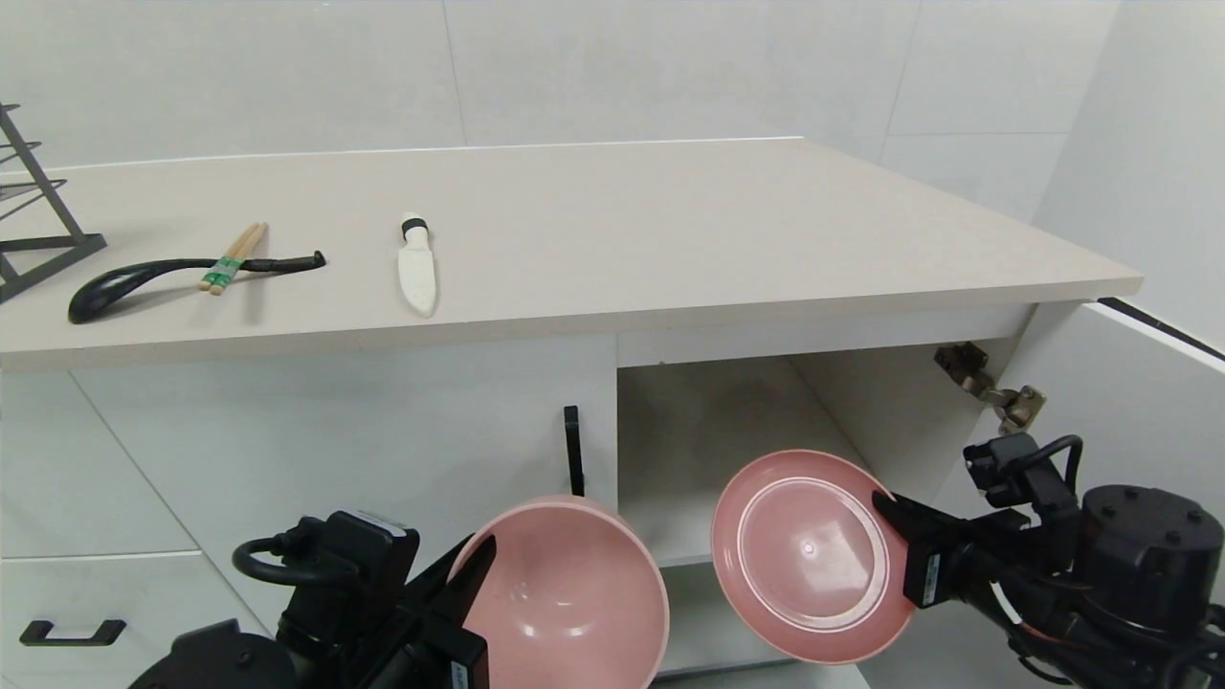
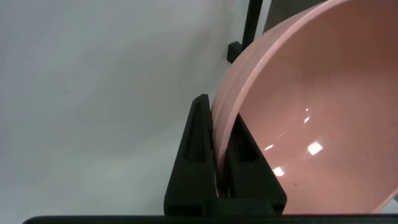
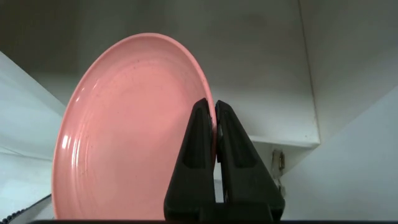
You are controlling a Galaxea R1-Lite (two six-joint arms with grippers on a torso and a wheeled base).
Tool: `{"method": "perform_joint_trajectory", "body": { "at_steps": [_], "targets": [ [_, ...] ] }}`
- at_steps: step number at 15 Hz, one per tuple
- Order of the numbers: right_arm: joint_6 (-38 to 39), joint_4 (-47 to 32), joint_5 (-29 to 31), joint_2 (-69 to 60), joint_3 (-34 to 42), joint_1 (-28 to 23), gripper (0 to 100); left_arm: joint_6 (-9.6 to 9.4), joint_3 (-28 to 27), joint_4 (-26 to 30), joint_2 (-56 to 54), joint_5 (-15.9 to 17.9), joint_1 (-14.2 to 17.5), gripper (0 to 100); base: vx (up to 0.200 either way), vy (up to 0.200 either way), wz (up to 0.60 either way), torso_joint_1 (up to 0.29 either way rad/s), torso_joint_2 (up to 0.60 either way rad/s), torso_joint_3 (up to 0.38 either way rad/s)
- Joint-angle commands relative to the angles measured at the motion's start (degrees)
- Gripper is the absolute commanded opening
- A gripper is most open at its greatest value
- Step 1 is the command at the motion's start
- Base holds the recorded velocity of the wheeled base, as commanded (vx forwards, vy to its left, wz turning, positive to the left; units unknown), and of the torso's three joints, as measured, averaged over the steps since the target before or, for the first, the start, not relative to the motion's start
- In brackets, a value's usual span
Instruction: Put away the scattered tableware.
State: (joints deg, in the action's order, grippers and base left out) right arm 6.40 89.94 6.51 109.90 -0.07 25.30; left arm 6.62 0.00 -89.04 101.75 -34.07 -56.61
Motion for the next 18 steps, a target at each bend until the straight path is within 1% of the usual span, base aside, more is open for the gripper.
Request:
{"method": "perform_joint_trajectory", "body": {
  "at_steps": [1, 4, 6, 10, 15, 18],
  "targets": [
    [1.51, 0.06, -0.01, 2.87, -0.28, 0.10, 0, 0.06, 0.00, -0.08, 0.20, -0.03, -0.25, 0, 0.000, 0.000, 0.00, 0.000, 0.00, 0.000],
    [11.27, 0.06, -0.01, 7.61, -5.02, 3.88, 0, 0.41, 0.00, -0.17, 0.99, -0.03, -0.25, 0, 0.000, 0.000, 0.00, 0.000, 0.00, 0.000],
    [16.10, 0.06, -0.01, 9.37, -7.31, 4.24, 0, 0.41, 0.00, -0.96, 1.34, -0.03, -0.08, 0, 0.000, 0.000, 0.00, 0.000, 0.00, 0.000],
    [18.65, 0.06, -0.01, 12.62, -10.12, 4.06, 0, 0.41, 0.00, -0.96, 1.25, -0.12, 0.19, 0, 0.000, 0.000, 0.00, 0.000, 0.00, 0.000],
    [18.65, 0.06, -0.01, 15.35, -11.35, 3.62, 0, 0.41, 0.00, -0.96, 1.25, -0.03, 0.19, 0, 0.000, 0.000, 0.00, 0.000, 0.00, 0.000],
    [18.74, 0.06, -0.01, 18.86, -13.64, 3.53, 0, 0.41, 0.00, -0.96, 1.34, -0.12, 0.19, 0, 0.000, 0.000, 0.00, 0.000, 0.00, 0.000]
  ]
}}
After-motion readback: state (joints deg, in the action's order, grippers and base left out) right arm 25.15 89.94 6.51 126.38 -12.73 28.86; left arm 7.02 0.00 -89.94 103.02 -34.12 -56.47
